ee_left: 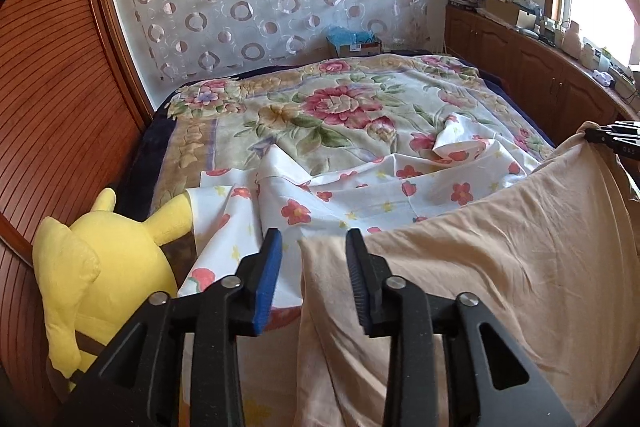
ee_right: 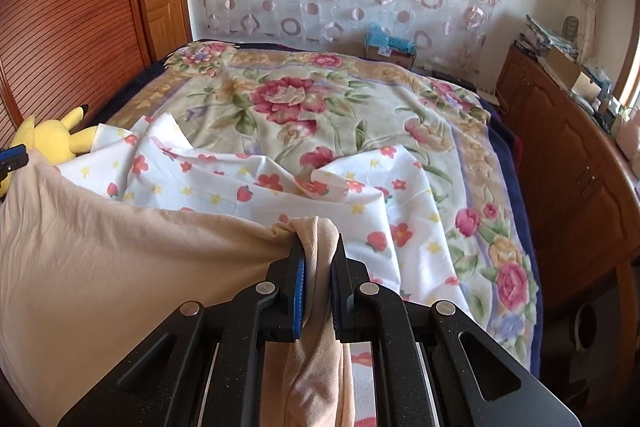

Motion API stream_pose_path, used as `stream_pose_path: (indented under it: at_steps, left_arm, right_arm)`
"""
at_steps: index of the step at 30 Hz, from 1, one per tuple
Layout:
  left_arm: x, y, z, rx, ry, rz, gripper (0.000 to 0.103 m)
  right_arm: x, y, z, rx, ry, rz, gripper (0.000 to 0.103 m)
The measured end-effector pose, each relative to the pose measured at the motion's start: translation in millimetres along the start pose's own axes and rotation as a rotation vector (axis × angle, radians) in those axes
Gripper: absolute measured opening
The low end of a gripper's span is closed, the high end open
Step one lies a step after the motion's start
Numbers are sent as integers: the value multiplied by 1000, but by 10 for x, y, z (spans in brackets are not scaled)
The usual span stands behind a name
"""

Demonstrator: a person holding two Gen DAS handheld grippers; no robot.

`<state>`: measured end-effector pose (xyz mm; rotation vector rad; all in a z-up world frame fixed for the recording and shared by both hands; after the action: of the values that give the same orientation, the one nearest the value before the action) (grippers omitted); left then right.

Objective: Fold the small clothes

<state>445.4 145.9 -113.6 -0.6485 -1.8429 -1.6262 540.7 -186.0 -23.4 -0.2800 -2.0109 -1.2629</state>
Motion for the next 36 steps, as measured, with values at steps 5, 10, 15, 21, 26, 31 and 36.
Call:
stream_pose_path:
  at_steps: [5,10,15,21,26,31,36]
  left_arm:
    - [227,-202,34,-1,-34,12,71]
    - [466,-459,76,12,-47,20,72]
    - [654,-697,165,41,-47,28,72]
    - [742,-933,172,68,-67,49,72]
    - [745,-1082,130,72,-71,71,72]
    - [832,-1189,92,77,-91,90,72]
    - [881,-1298,56,92,-135,130,62]
  right_arm:
    - [-15,13,-15,-14,3,18,17]
    - [90,-64,-16,-12,4,0,22]
    - [513,-330,64,-23,38,-49,40]
    - [1026,-879,171,-37,70,-48,43]
    - [1182,-1266,302,-54,122,13,43]
    - [1172,-1360,315,-63,141,38,43]
    - [1056,-1320,252,-99,135,44,43]
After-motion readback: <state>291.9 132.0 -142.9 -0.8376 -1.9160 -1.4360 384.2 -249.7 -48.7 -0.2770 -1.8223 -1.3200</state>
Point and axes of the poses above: each gripper's, at about its wrist camera, not at the fingertips, and x roughly against the way its jaws point, z to its left, y to its top, the point moved 9 cm from there along -x, roughly the way its jaws point, and after that the axes turned 14 degrees about x, right-handed, at the moved point
